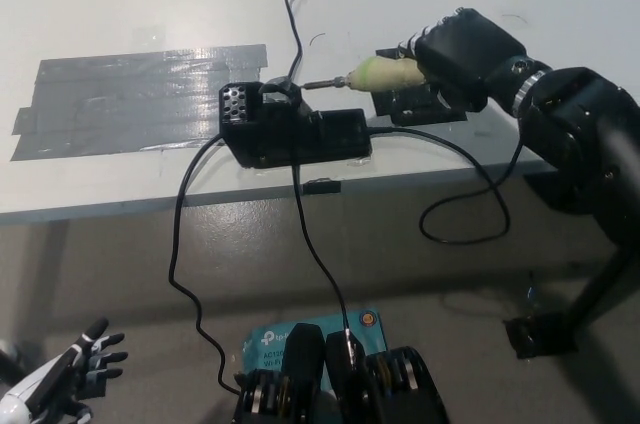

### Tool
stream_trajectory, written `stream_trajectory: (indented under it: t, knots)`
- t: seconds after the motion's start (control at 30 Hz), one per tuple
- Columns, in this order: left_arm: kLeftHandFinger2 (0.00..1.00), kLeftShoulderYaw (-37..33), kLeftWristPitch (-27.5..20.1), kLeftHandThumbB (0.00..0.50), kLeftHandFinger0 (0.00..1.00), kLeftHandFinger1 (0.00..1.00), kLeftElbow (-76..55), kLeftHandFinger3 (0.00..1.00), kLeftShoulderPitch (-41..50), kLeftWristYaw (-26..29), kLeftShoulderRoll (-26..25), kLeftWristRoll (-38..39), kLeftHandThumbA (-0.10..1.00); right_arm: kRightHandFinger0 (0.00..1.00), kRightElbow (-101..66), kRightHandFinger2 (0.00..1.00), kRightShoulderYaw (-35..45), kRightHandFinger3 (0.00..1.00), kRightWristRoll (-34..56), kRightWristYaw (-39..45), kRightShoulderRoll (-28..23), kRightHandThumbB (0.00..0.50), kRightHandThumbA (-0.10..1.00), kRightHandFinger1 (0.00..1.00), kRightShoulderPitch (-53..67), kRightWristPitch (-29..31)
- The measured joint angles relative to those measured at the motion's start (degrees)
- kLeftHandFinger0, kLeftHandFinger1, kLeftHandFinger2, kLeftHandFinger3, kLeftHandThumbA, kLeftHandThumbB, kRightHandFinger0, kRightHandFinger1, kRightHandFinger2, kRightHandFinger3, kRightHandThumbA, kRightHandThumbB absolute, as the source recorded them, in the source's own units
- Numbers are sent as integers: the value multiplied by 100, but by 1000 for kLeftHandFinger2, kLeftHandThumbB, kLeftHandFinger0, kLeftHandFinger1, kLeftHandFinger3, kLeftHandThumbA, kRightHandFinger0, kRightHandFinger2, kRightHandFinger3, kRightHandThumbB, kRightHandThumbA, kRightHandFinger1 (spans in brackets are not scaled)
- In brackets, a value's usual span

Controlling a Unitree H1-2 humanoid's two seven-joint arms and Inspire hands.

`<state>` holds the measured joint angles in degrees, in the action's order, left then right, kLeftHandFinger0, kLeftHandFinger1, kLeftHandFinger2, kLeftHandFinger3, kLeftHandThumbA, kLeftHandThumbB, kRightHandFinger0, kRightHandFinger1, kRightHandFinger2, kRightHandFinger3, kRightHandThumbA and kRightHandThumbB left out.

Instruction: The robot uses its right hand to grab and lift the soldering gun kept on the middle of the table and puts it in its base

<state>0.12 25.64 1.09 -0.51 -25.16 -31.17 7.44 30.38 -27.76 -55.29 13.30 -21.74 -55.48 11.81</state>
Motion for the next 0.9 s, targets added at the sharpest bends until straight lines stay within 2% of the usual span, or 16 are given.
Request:
stream_trajectory:
  t: [0.03, 0.13, 0.17, 0.2, 0.23, 0.3, 0.37, 0.43, 0.5, 0.53, 0.6, 0.67, 0.77, 0.83, 0.87, 0.9]
  knots:
    - [1000, 0, 0, 330, 908, 975, 0, 1000, 0, 0, 0, 0, 1000, 0, -1, 487, 0, 63, 0, 10, 1, 0, -100, 153, 0, -18]
    - [1000, -2, -1, 336, 895, 961, 0, 1000, 0, 0, 0, 0, 1000, 0, -4, 518, 0, 10, -1, 24, 6, 18, -100, 155, 0, -59]
    - [1000, -2, 0, 338, 903, 965, 0, 1000, 0, 0, 0, 0, 1000, 0, -4, 509, -2, 15, 1, 23, 6, 4, -100, 145, 0, -58]
    - [1000, -3, 2, 336, 911, 975, 0, 1000, 0, 0, 0, 0, 1000, 0, -4, 512, -4, 31, 6, 18, 6, 16, -100, 149, 0, -46]
    - [1000, -4, 2, 334, 910, 974, 0, 1000, 0, 0, 0, 0, 1000, 0, -5, 544, -8, 114, 9, 14, 5, 17, -100, 183, 0, -27]
    - [1000, -9, 4, 335, 923, 986, 0, 1000, -3, 0, 1, -1, 1000, 0, -4, 589, -34, 199, 9, -10, 4, 0, -100, 222, 0, 27]
    - [1000, -18, 8, 332, 907, 981, 0, 1000, -9, 0, 1, -4, 1000, 0, -3, 527, -95, 159, -9, -44, -2, 1, -100, 176, -1, 87]
    - [1000, -31, 6, 328, 909, 983, 0, 1000, -13, 0, 1, -9, 1000, 0, 4, 521, -184, 154, -29, -143, -27, 8, -100, 165, -3, 196]
    - [1000, -40, 6, 332, 906, 975, 0, 1000, -14, 0, 0, -11, 1000, 0, 32, 528, -259, 199, -50, -233, -53, 52, -100, 160, -13, 302]
    - [1000, -45, 5, 338, 899, 970, 0, 1000, -16, 0, 0, -12, 1000, 0, 77, 478, -305, 221, -61, -314, -72, 103, -100, 104, -31, 383]
    - [1000, -50, 2, 340, 899, 970, 0, 1000, -22, 0, 0, -14, 1000, 0, 153, 468, -380, 193, -85, -447, -104, 98, -97, 89, -72, 535]
    - [1000, -59, 1, 326, 906, 982, -1, 1000, -30, 0, 0, -17, 1000, 0, 177, 386, -444, 161, -136, -557, -121, 83, -100, 18, -110, 669]
    - [1000, -75, 1, 327, 909, 980, -14, 1000, -41, 0, -1, -24, 1000, 0, 206, 353, -522, 241, -197, -778, -134, 109, -73, 0, -154, 837]
    - [1000, -80, 1, 327, 910, 976, -26, 1000, -47, 0, -1, -26, 1000, 0, 238, 347, -569, 252, -251, -898, -134, 109, -46, 0, -183, 916]
    - [1000, -83, 1, 323, 912, 975, -28, 1000, -51, 0, -1, -26, 1000, 0, 268, 327, -598, 346, -297, -967, -137, 115, -43, 0, -204, 948]
    - [1000, -87, 1, 324, 918, 976, -31, 1000, -53, 0, -1, -27, 1000, 0, 279, 291, -618, 385, -321, -994, -144, 118, -9, 0, -216, 959]
